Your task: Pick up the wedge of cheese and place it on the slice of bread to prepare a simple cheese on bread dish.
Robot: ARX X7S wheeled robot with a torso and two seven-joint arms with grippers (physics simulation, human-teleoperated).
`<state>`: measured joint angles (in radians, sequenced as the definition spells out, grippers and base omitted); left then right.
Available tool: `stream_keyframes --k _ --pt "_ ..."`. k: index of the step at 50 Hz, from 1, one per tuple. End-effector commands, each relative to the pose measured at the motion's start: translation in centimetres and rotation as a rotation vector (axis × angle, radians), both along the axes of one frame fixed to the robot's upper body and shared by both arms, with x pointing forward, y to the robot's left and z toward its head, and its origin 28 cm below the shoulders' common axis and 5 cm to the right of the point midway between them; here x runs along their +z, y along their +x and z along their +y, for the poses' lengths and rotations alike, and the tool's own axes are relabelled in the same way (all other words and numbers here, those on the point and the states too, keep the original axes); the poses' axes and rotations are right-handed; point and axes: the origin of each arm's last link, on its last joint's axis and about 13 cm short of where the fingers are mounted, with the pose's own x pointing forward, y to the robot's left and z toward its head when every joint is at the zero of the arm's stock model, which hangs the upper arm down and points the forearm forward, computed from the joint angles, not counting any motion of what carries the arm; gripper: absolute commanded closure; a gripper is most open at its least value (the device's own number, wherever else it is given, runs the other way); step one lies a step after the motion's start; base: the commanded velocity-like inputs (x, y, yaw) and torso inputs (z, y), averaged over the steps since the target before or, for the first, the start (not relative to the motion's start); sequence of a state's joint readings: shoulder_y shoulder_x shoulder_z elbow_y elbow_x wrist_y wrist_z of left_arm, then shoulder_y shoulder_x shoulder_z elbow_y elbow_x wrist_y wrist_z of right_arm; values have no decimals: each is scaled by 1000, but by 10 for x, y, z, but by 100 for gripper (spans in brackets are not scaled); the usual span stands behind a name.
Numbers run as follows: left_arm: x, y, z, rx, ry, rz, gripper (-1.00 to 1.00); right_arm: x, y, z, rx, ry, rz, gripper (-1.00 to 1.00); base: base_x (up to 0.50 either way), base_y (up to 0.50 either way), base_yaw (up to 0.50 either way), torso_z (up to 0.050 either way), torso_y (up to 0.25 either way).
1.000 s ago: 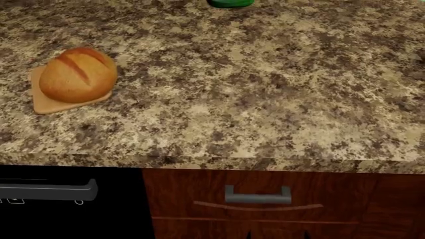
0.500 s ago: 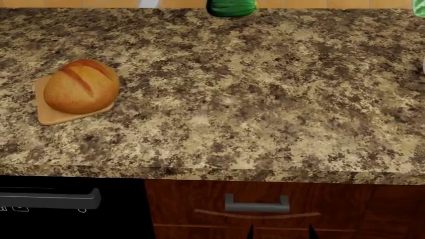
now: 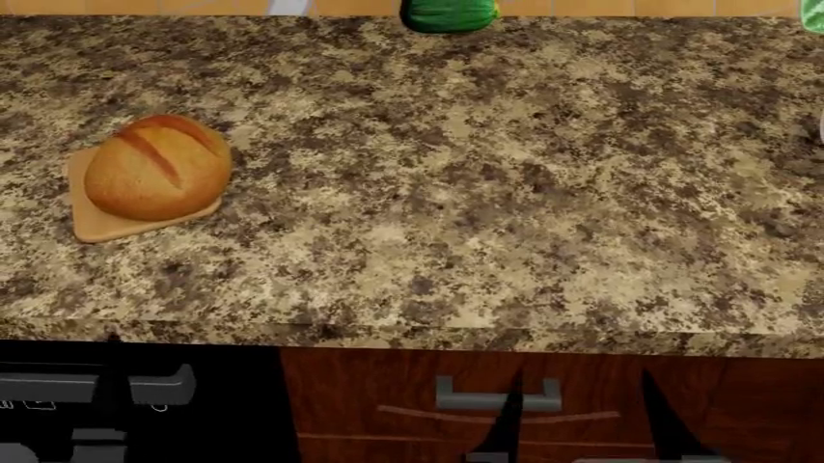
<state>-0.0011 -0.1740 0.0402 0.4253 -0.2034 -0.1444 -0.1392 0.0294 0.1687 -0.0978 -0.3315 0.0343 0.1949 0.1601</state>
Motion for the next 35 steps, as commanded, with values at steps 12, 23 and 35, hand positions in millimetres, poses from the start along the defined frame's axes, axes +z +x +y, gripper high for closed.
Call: stream_keyframes --k 12,23,35 --pt "54 2 13 92 15 -107 -100 52 11 -17 -65 -56 -111 -100 0 0 0 0 0" --pt "72 4 15 107 22 -145 -100 67 21 -25 -95 -78 -157 -100 0 0 0 0 0" --pt "85 6 18 118 27 -163 -100 77 21 -29 -109 -79 -177 -100 0 0 0 0 0"
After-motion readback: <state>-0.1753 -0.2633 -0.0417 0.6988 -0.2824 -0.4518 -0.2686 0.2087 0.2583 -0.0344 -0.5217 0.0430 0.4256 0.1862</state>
